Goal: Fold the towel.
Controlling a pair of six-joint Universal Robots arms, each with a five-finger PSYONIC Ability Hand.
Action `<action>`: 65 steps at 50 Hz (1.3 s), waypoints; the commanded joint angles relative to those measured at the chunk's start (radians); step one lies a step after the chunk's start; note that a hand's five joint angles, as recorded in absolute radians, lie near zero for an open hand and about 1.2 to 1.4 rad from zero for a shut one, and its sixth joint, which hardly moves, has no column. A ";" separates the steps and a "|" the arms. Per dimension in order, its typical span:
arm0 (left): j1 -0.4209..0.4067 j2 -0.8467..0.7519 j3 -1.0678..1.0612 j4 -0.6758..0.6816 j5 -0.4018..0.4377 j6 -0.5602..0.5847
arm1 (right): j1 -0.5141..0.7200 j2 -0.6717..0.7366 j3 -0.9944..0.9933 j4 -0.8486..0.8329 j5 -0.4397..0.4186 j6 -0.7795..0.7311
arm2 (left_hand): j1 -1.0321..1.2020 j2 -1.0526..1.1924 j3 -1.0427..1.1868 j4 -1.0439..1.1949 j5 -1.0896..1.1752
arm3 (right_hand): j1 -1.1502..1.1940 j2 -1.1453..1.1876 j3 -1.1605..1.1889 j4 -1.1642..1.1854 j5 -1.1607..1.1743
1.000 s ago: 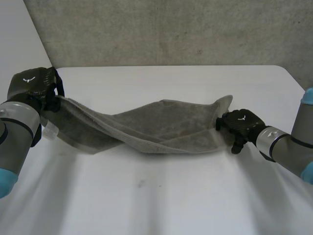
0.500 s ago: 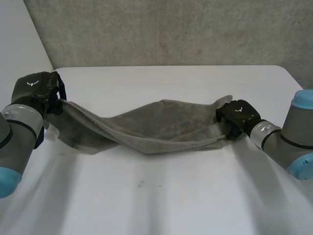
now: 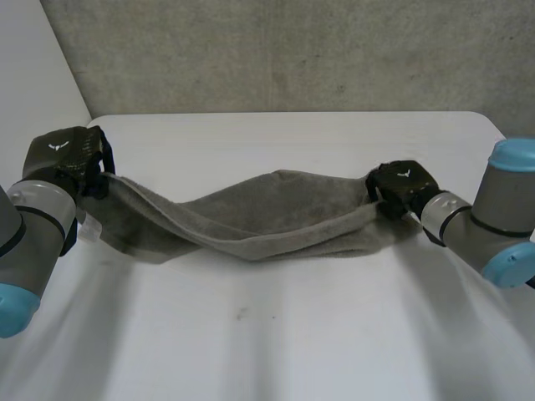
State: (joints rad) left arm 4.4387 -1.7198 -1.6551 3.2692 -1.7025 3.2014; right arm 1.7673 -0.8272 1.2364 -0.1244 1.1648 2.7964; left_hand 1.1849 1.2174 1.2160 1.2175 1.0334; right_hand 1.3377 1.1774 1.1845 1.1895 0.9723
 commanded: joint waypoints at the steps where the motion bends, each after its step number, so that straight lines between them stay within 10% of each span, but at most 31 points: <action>1: -0.002 0.003 -0.002 -0.002 0.000 0.000 | -0.006 -0.088 0.003 0.072 -0.004 0.014 | 0.211 0.179 0.180 0.179 0.188 | 0.059 0.219 0.212 0.207 0.249; 15: -0.010 0.002 -0.003 -0.003 -0.002 -0.002 | 0.004 -0.010 0.011 0.154 0.001 -0.054 | 0.211 0.179 0.180 0.179 0.188 | -0.654 -0.493 -0.500 -0.505 -0.463; 65: -0.012 -0.034 -0.002 0.000 0.001 0.002 | 0.066 0.112 -0.164 0.048 0.035 -0.054 | 0.211 0.179 0.180 0.179 0.188 | -0.525 -0.364 -0.371 -0.376 -0.334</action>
State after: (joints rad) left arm 4.4278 -1.7460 -1.6582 3.2681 -1.7011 3.2028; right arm 1.8327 -0.7227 1.0858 -0.0767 1.2003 2.7429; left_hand 1.1849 1.2174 1.2160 1.2183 1.0334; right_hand 0.8124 0.6520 0.6993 0.7032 0.5032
